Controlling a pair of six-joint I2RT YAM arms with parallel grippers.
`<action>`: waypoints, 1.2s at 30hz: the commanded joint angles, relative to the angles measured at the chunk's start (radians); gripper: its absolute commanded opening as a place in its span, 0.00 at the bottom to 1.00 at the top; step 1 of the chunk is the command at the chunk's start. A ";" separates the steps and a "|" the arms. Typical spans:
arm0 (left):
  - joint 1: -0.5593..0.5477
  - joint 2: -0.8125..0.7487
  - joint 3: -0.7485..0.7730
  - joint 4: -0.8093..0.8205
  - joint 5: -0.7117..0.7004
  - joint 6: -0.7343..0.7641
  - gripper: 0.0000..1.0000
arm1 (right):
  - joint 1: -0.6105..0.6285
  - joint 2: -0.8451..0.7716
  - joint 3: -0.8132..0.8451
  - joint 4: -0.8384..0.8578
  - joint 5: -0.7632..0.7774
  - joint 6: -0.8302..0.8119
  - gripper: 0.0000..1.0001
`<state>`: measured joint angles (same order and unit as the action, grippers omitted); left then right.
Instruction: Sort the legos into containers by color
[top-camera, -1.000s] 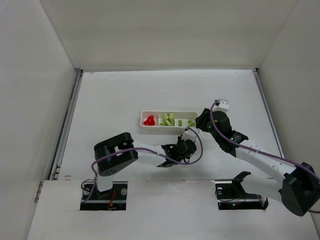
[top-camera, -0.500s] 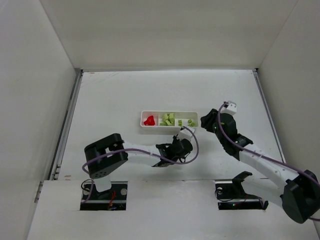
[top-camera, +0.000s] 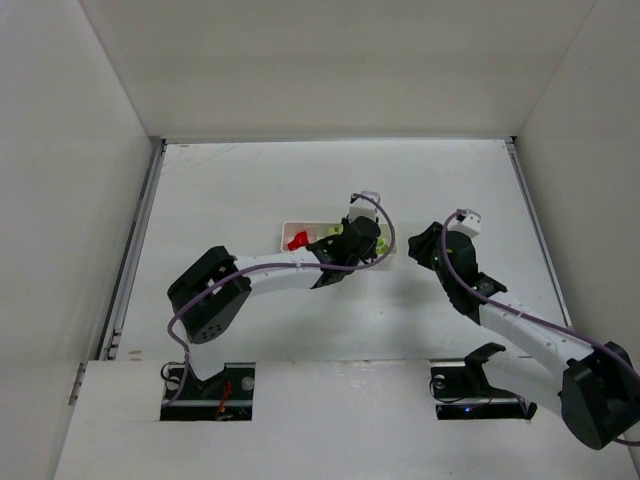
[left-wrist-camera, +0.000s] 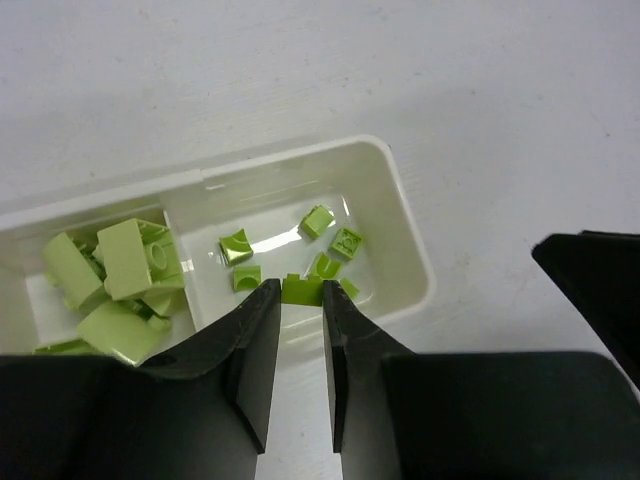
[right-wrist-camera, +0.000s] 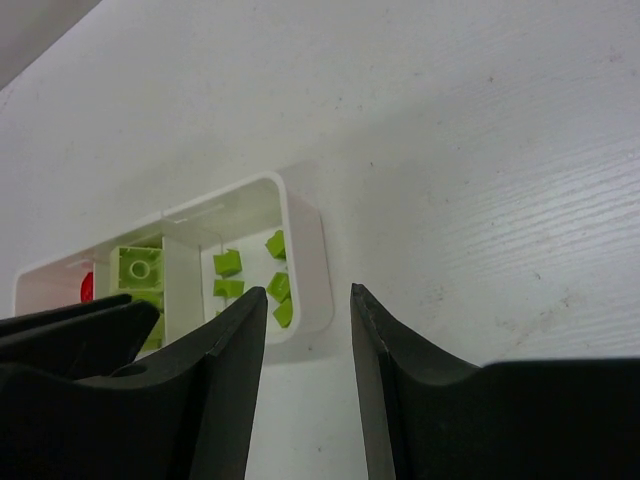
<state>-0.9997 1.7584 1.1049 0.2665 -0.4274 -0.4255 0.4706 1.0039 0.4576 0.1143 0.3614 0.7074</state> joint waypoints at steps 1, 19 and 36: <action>0.020 0.058 0.079 -0.006 0.035 0.022 0.21 | 0.000 -0.014 -0.003 0.073 0.013 0.007 0.45; 0.088 -0.307 -0.127 -0.058 -0.069 0.010 1.00 | 0.015 -0.046 -0.031 0.091 0.106 -0.005 0.35; 0.674 -1.096 -0.635 -0.544 -0.102 -0.318 1.00 | 0.004 -0.117 -0.080 0.127 0.160 0.004 0.65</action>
<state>-0.3618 0.7185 0.4999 -0.1638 -0.5327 -0.7002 0.4782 0.8963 0.3763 0.1761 0.4923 0.7155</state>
